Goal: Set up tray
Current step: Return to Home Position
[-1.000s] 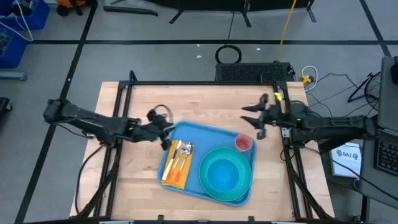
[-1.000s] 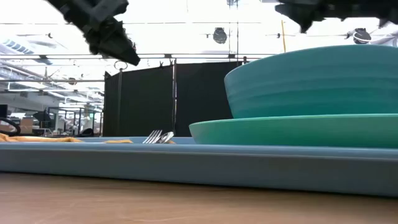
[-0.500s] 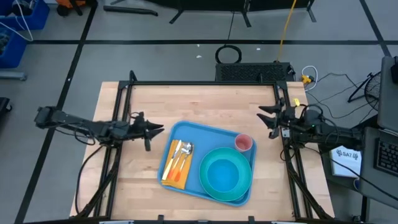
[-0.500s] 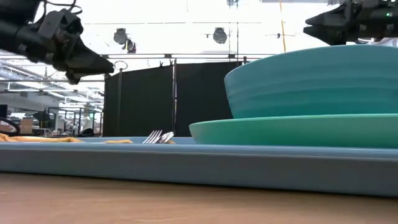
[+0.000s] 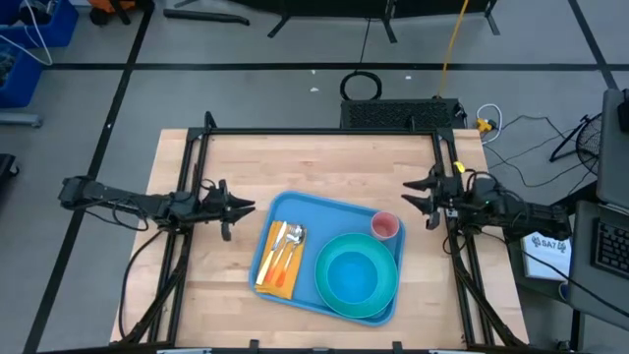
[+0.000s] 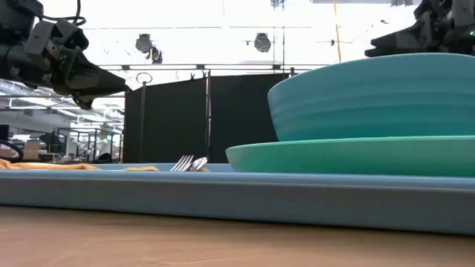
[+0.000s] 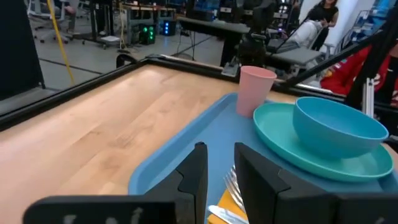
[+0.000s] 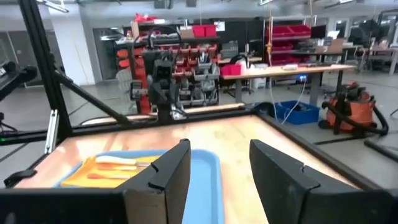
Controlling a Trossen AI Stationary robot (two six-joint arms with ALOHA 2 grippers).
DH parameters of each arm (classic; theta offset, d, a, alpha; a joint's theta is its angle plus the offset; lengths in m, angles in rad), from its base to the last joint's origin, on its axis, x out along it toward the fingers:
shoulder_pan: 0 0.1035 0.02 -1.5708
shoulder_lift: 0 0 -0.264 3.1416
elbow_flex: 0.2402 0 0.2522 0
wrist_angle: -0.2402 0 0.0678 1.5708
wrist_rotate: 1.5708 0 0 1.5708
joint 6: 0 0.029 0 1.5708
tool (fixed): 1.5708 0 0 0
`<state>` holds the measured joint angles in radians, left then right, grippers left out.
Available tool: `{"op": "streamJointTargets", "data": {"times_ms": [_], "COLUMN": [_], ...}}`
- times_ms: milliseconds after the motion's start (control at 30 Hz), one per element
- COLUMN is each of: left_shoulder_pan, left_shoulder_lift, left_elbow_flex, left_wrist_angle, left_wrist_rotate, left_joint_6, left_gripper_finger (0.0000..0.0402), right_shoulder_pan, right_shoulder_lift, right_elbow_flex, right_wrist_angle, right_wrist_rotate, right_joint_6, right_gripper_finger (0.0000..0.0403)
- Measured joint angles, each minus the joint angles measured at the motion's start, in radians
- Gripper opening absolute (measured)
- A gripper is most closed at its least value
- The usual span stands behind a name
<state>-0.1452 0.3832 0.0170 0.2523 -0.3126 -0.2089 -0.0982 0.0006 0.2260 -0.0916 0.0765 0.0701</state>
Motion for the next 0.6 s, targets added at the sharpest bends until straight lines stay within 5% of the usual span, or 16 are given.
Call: {"op": "streamJointTargets", "data": {"times_ms": [600], "left_shoulder_pan": [0.000], "left_shoulder_lift": [0.001], "left_elbow_flex": [0.000], "left_wrist_angle": [-0.016], "left_wrist_rotate": [0.080], "left_joint_6": [0.045], "left_gripper_finger": [0.0081], "right_shoulder_pan": [0.000], "right_shoulder_lift": [0.001], "right_elbow_flex": [-0.207], "right_wrist_angle": [0.258], "right_wrist_rotate": [-0.053], "right_joint_6": [-0.027], "right_gripper_finger": [0.0155]}}
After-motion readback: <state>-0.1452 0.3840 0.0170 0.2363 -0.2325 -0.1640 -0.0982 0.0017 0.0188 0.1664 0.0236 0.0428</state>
